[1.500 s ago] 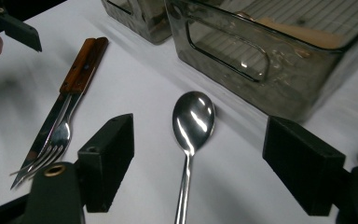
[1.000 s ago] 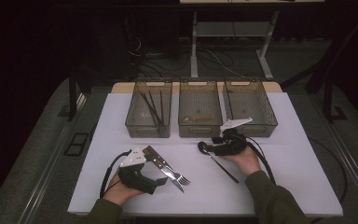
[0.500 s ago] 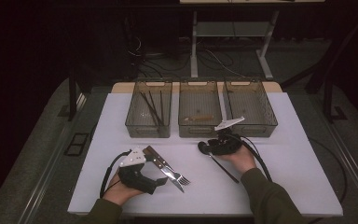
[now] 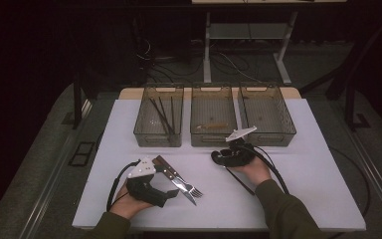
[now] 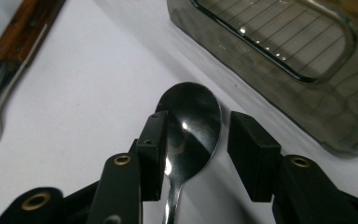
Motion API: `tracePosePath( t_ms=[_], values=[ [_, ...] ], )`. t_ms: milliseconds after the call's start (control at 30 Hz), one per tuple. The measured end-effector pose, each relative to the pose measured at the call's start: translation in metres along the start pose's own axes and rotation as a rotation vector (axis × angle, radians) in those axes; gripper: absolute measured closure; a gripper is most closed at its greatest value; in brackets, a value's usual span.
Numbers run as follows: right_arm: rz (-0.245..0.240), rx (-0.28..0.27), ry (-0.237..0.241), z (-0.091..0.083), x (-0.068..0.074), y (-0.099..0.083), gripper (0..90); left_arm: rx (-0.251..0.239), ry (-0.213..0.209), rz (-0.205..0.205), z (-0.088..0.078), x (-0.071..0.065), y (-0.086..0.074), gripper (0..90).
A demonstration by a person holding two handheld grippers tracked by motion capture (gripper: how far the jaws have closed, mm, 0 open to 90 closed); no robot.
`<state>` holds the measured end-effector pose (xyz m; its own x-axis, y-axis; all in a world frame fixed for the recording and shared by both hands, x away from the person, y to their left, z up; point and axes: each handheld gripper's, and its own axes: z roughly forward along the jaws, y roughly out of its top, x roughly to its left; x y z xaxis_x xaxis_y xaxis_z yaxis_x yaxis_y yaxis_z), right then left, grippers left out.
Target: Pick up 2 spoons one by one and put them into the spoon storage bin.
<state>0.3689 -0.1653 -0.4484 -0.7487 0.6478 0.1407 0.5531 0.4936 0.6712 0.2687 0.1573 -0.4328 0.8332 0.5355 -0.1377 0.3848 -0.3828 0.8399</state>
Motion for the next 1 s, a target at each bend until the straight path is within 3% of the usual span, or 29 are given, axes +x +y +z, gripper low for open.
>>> tracePosePath(
  t_ms=[200, 300, 433, 733, 900, 1000],
  values=[
    [-0.055, 0.020, -0.040, 0.001, 0.007, 0.001, 56.0, 0.001, -0.001, -0.001, 0.000, 0.000, 0.000, 1.5],
    [-0.080, 0.022, -0.036, 0.001, 0.007, 0.001, 58.3, 0.001, -0.001, 0.000, 0.000, 0.000, 0.000, 1.5],
    [-0.091, 0.026, -0.013, 0.000, 0.009, 0.001, 63.5, 0.002, 0.000, 0.000, 0.000, 0.000, 0.000, 1.5],
    [-0.121, 0.026, -0.010, -0.001, 0.011, 0.001, 72.2, 0.002, 0.007, 0.003, -0.001, 0.000, 0.000, 1.5],
    [-0.161, 0.005, -0.016, -0.007, 0.017, 0.004, 84.0, 0.001, 0.006, 0.005, -0.001, 0.000, 0.000, 1.5],
    [-0.190, 0.012, -0.023, -0.008, 0.021, 0.005, 83.9, 0.002, 0.003, 0.004, 0.000, -0.001, 0.000, 1.5]
  ],
)
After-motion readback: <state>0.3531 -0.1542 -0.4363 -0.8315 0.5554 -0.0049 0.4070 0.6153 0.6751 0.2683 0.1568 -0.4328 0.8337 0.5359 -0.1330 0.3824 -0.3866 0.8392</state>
